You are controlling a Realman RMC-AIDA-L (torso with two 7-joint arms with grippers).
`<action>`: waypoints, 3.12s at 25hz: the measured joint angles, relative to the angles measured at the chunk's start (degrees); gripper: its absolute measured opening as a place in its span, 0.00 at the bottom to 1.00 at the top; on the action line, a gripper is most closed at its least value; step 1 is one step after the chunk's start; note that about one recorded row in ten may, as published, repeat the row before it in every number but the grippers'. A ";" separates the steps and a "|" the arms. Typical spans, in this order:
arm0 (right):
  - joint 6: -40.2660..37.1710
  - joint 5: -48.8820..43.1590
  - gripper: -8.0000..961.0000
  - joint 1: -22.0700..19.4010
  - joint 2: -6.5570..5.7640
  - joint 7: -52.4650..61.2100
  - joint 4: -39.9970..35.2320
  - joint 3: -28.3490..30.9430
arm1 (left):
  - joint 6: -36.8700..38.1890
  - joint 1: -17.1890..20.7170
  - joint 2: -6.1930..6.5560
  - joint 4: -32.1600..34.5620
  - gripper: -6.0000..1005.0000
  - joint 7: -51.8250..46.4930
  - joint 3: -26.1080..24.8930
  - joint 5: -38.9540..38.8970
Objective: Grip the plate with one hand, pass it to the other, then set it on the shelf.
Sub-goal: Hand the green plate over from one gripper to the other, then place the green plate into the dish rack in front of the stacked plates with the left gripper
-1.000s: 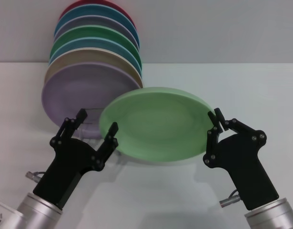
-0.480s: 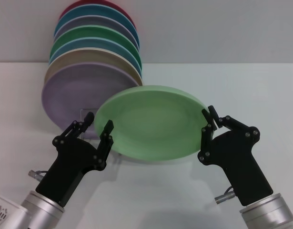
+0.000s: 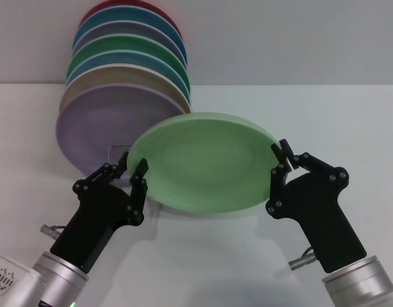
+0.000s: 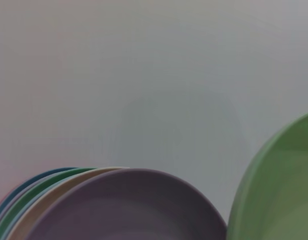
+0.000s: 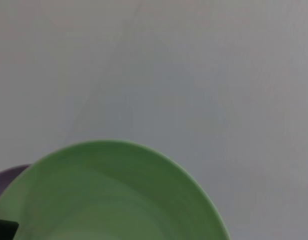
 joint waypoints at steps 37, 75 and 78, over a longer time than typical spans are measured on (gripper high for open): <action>0.56 -0.08 0.03 0.97 -0.12 0.12 -0.62 0.10 | -0.66 -0.47 0.09 -0.03 0.05 -0.17 -0.82 -0.01; -1.27 0.22 0.42 2.61 -0.25 0.30 -4.08 -4.84 | 20.96 1.62 0.79 12.74 0.05 -5.45 -9.42 0.24; -0.90 0.27 0.42 2.77 -0.23 0.32 -4.17 -4.47 | 21.03 0.24 0.79 15.60 0.05 -5.53 -9.35 0.37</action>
